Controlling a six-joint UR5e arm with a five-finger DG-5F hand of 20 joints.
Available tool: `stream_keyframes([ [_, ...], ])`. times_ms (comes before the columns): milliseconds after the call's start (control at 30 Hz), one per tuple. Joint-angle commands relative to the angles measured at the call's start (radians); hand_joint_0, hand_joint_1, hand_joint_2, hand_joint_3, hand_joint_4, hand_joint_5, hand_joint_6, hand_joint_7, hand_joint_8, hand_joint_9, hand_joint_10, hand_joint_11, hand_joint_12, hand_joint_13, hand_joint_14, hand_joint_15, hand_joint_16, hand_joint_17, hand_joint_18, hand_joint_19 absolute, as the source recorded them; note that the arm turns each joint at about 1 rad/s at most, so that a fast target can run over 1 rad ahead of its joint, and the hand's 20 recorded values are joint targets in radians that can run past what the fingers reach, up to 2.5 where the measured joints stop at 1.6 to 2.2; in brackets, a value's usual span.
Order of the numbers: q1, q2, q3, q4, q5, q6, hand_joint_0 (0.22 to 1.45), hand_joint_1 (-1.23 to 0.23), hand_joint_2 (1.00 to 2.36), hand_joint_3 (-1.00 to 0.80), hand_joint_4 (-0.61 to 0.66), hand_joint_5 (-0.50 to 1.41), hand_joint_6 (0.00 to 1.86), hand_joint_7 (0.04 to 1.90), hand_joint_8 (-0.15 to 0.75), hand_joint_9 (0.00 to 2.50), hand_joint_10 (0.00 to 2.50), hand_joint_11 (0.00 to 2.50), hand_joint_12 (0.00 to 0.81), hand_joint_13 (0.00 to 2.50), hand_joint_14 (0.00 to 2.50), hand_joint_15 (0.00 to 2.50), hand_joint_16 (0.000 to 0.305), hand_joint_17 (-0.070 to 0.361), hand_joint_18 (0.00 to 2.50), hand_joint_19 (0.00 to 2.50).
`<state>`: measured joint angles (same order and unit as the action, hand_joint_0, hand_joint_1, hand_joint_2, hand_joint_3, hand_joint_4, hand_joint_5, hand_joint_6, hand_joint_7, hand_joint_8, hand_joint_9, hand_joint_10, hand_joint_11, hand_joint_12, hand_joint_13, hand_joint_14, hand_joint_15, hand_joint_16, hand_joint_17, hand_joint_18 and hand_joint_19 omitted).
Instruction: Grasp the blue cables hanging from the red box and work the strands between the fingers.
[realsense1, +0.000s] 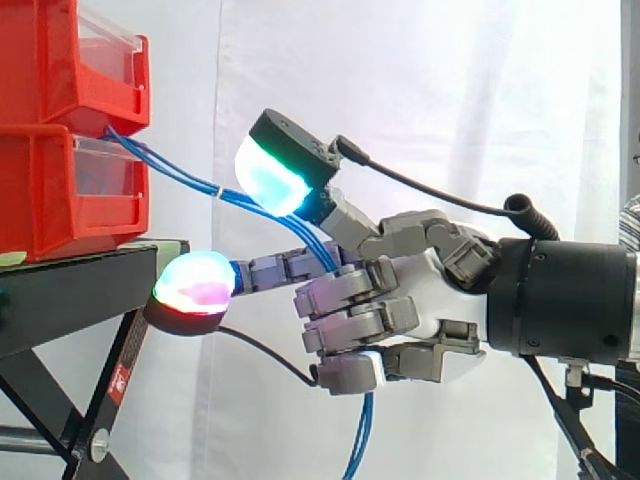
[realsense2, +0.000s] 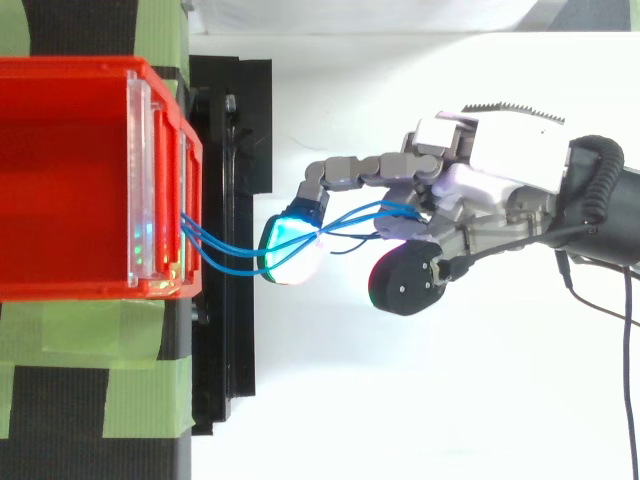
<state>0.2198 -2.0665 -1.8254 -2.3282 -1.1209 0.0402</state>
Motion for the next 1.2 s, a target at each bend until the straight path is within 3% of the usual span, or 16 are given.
stream_keyframes([
  [0, 0.001, 0.0, 0.0, -0.013, 0.001, -0.017, 0.79, -0.6, 1.0, -1.0, 0.27, 0.27, 0.06, 1.3, 0.484, 1.9, 2.5, 2.5, 0.688, 2.02, 2.5, 1.64, 0.228, 0.171, 2.5, 0.88],
  [400, 0.004, 0.0, 0.0, -0.065, -0.003, -0.026, 0.79, -0.6, 1.0, -1.0, 0.26, 0.27, 0.07, 1.3, 0.483, 1.88, 2.5, 2.5, 0.687, 2.01, 2.5, 1.64, 0.227, 0.171, 2.5, 0.87],
  [1167, 0.006, -0.001, 0.0, -0.065, 0.001, -0.026, 0.79, -0.59, 1.0, -1.0, 0.27, 0.26, 0.04, 1.29, 0.483, 1.87, 2.5, 2.5, 0.68, 1.98, 2.5, 1.65, 0.229, 0.172, 2.5, 0.86],
])
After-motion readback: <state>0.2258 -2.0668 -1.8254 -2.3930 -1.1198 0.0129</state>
